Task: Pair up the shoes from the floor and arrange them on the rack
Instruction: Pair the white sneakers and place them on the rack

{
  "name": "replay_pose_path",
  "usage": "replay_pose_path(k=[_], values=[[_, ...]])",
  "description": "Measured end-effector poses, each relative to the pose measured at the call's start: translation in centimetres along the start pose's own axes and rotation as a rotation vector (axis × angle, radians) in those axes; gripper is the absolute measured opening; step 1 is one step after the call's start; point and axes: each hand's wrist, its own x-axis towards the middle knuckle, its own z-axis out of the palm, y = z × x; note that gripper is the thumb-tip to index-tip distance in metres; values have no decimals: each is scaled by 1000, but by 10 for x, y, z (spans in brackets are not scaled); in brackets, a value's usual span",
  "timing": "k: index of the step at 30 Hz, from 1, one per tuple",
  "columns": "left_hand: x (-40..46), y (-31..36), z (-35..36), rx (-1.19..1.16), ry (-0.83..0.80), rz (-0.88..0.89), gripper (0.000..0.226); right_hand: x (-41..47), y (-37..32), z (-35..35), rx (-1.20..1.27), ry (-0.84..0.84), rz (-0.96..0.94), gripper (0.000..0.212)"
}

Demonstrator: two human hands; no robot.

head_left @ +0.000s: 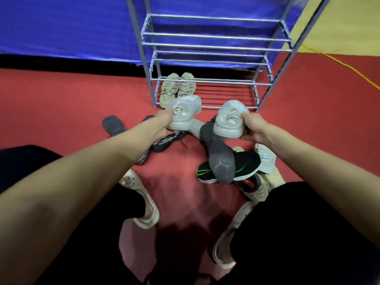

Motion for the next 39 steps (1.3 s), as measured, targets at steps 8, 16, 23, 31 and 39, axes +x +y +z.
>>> replay_pose_path(k=[8, 16, 23, 31, 39], values=[[27, 42, 65, 168, -155, -140, 23, 31, -14, -35, -13, 43, 24, 23], [126, 47, 97, 115, -248, -265, 21, 140, 2, -50, 2, 115, 56, 17], [208, 34, 118, -212, -388, -311, 16, 224, 13, -62, -31, 194, 54, 31], [281, -6, 166, -391, -434, -359, 22, 327, 27, -59, -62, 310, -88, 26], [345, -11, 205, -321, -391, -200, 23, 402, 19, -62, -157, 415, -256, 35]])
